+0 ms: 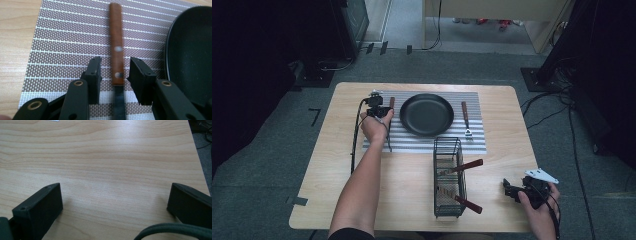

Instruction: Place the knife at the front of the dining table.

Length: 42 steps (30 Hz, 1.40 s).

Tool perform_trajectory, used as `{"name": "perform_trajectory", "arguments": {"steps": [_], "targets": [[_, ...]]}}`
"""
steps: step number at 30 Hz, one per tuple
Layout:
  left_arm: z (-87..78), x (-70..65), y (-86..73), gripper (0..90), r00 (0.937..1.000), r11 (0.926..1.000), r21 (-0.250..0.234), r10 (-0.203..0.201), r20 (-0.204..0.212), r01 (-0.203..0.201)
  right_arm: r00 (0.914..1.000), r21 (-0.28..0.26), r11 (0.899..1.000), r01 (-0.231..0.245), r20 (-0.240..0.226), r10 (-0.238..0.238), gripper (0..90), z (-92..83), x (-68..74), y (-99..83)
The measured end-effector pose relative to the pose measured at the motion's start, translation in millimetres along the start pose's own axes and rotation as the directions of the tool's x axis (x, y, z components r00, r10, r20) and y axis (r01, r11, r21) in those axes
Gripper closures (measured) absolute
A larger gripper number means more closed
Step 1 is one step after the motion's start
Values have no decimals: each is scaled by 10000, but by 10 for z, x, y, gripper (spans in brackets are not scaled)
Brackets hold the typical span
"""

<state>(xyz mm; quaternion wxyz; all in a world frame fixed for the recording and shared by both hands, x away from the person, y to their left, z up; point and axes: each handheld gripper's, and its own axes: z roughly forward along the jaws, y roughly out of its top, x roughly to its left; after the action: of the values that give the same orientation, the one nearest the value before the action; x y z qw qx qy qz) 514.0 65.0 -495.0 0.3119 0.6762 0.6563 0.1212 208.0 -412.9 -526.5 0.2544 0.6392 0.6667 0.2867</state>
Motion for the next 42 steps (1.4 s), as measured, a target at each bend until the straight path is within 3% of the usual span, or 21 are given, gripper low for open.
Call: {"name": "perform_trajectory", "arguments": {"steps": [7, 15, 22, 31, 37, 39, 42], "targets": [[-1, -27, -20, 770, 9983, 9994, -1, 360, -466, -360, 10000, -1, 10000, -2, 2, 2, 0, 0, 1, 0], [-42, 85, -35, 781, 9963, 9967, -148, -801, -325, 796, 10000, 0, 10000, -3, 3, 3, 0, 0, 1, 0], [-42, 73, -54, 779, 9966, 9971, -247, -735, -381, 726, 10000, -1, 10000, -2, 2, 2, 0, 0, 1, 0], [-122, 141, -55, 591, 9974, 9964, -513, -669, 267, 682, 10000, -15, 10000, 10, 6, -10, 0, 4, 0, 2], [-387, 214, -58, 431, 9943, 9891, -1251, -676, 820, 775, 10000, -17, 10000, 8, 6, -8, 0, 4, 1, 2], [-487, 251, -76, 425, 9935, 9852, -1477, -747, 856, 867, 10000, -15, 10000, 4, 7, -4, 0, 4, 1, 3], [-628, 319, -133, 366, 9893, 9811, -1663, -787, 1230, 987, 10000, -15, 10000, -16, 7, 16, 0, 4, 2, 2]]}}
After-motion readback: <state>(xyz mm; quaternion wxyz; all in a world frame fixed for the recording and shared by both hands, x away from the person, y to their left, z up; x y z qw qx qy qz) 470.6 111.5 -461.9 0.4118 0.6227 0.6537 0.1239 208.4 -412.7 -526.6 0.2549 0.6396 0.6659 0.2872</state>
